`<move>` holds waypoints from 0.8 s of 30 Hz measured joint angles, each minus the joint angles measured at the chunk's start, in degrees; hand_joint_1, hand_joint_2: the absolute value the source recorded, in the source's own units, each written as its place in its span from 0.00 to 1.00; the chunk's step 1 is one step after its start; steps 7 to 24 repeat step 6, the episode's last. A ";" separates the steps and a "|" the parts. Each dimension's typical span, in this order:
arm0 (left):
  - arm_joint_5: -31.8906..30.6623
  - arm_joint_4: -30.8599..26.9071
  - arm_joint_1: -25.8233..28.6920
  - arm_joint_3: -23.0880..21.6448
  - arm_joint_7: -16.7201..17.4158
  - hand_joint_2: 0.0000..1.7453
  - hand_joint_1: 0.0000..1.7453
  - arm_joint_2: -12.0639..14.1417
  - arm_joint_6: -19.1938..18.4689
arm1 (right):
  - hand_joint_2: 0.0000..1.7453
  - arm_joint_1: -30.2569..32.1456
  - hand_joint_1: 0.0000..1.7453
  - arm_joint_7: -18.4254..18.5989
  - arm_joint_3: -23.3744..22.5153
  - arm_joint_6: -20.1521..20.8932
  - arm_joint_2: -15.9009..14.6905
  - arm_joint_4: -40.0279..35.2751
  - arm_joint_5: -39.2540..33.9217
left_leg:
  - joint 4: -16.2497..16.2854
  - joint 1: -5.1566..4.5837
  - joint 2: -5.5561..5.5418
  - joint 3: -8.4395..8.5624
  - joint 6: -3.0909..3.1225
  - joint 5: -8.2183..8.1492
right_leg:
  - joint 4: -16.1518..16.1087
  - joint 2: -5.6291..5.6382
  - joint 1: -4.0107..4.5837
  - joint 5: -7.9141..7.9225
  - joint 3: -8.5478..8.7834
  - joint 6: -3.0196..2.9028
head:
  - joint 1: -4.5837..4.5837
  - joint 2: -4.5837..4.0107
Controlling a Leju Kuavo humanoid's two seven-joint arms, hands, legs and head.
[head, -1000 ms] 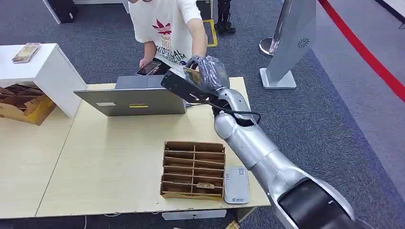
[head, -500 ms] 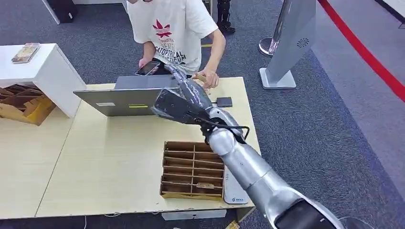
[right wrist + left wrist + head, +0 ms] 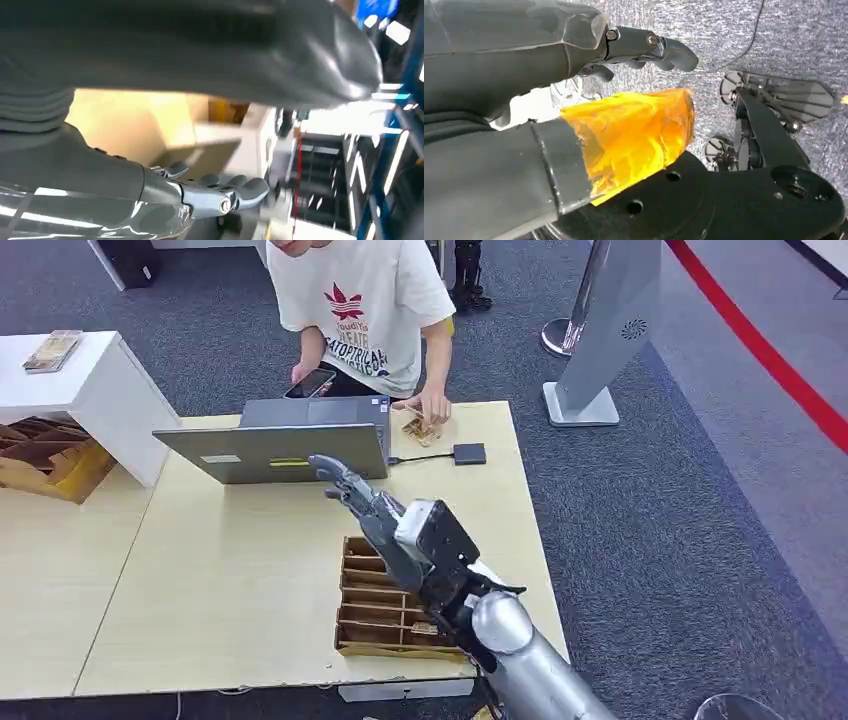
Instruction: Pass the card to the sensor for recognition and then transmit it.
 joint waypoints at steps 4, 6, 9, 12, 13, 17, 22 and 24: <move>0.04 0.00 0.39 0.53 -0.09 0.00 0.00 0.00 0.04 | 0.00 4.39 0.00 -1.23 1.14 7.27 -4.48 -3.17 -6.35 | 0.00 0.00 0.00 0.00 0.02 -0.01 | -0.01 0.00 0.00 -0.01 0.03 0.02 | 0.02 0.00; 0.07 0.00 0.60 1.05 -0.11 0.00 0.00 0.00 0.04 | 0.00 6.59 0.00 -1.25 1.18 9.97 -6.10 -4.22 -8.77 | 0.00 0.00 -0.01 0.00 0.02 -0.01 | -0.01 -0.01 0.00 -0.01 0.03 0.02 | 0.00 0.00; 0.07 0.00 0.60 1.05 -0.11 0.00 0.00 0.00 0.04 | 0.00 6.59 0.00 -1.25 1.18 9.97 -6.10 -4.22 -8.77 | 0.00 0.00 -0.01 0.00 0.02 -0.01 | -0.01 -0.01 0.00 -0.01 0.03 0.02 | 0.00 0.00; 0.07 0.00 0.60 1.05 -0.11 0.00 0.00 0.00 0.04 | 0.00 6.59 0.00 -1.25 1.18 9.97 -6.10 -4.22 -8.77 | 0.00 0.00 -0.01 0.00 0.02 -0.01 | -0.01 -0.01 0.00 -0.01 0.03 0.02 | 0.00 0.00; 0.07 0.00 0.60 1.05 -0.11 0.00 0.00 0.00 0.04 | 0.00 6.59 0.00 -1.25 1.18 9.97 -6.10 -4.22 -8.77 | 0.00 0.00 -0.01 0.00 0.02 -0.01 | -0.01 -0.01 0.00 -0.01 0.03 0.02 | 0.00 0.00; 0.07 0.00 0.60 1.05 -0.11 0.00 0.00 0.00 0.04 | 0.00 6.59 0.00 -1.25 1.18 9.97 -6.10 -4.22 -8.77 | 0.00 0.00 -0.01 0.00 0.02 -0.01 | -0.01 -0.01 0.00 -0.01 0.03 0.02 | 0.00 0.00; 0.07 0.00 0.60 1.05 -0.11 0.00 0.00 0.00 0.04 | 0.00 6.59 0.00 -1.25 1.18 9.97 -6.10 -4.22 -8.77 | 0.00 0.00 -0.01 0.00 0.02 -0.01 | -0.01 -0.01 0.00 -0.01 0.03 0.02 | 0.00 0.00; 0.07 0.00 0.60 1.05 -0.11 0.00 0.00 0.00 0.04 | 0.00 6.59 0.00 -1.25 1.18 9.97 -6.10 -4.22 -8.77 | 0.00 0.00 -0.01 0.00 0.02 -0.01 | -0.01 -0.01 0.00 -0.01 0.03 0.02 | 0.00 0.00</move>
